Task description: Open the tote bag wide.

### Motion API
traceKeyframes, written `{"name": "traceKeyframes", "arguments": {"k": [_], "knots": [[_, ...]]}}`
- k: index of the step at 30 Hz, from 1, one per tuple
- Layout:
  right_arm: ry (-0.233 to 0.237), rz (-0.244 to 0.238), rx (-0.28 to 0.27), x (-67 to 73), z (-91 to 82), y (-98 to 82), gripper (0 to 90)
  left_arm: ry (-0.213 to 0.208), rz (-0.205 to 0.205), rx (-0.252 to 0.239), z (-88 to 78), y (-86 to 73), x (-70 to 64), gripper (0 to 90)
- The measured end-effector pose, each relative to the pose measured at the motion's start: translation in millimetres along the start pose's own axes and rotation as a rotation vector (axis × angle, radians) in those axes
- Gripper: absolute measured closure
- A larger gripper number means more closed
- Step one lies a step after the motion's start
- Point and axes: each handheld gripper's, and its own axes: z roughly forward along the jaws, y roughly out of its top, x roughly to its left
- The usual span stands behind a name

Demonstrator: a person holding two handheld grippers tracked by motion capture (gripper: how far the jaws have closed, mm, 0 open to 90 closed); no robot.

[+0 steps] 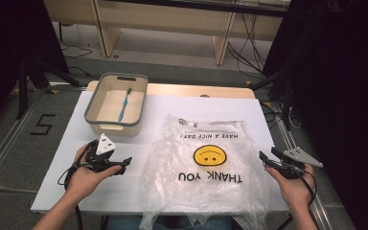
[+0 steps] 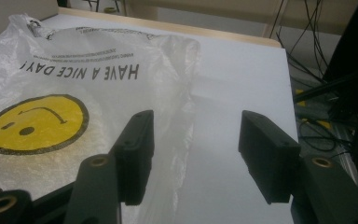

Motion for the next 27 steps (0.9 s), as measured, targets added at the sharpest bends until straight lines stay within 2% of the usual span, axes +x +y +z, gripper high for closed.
{"name": "traceKeyframes", "arguments": {"k": [8, 15, 18, 19, 21, 23, 27], "knots": [[0.010, 0.017, 0.005, -2.0, 1.0, -1.0, 46.5, -0.049, 0.014, 0.003, 1.7, 4.5, -16.3, 23.1], [0.021, 0.042, 0.030, -2.8, 3.0, -0.1, 48.0, -0.087, -0.028, -0.001, 4.1, 6.9, -32.9, 28.9], [0.027, 0.041, 0.039, -1.5, 3.7, 0.9, 47.8, -0.118, -0.033, 0.028, 8.4, 8.5, -44.2, 29.4], [0.026, 0.046, 0.048, -0.8, 3.6, 1.1, 47.9, -0.118, -0.033, 0.028, 8.4, 8.5, -44.2, 29.4], [0.010, 0.053, 0.081, 0.8, 3.4, 1.8, 48.4, -0.123, -0.031, 0.071, 13.8, 9.7, -52.3, 29.0], [0.012, 0.053, 0.085, 1.4, 3.5, 2.0, 48.5, -0.116, -0.031, 0.090, 16.1, 9.9, -55.4, 28.2], [0.020, 0.051, 0.141, 4.5, 1.4, 1.9, 48.3, -0.124, -0.031, 0.144, 24.1, 8.4, -65.6, 25.8]]}}
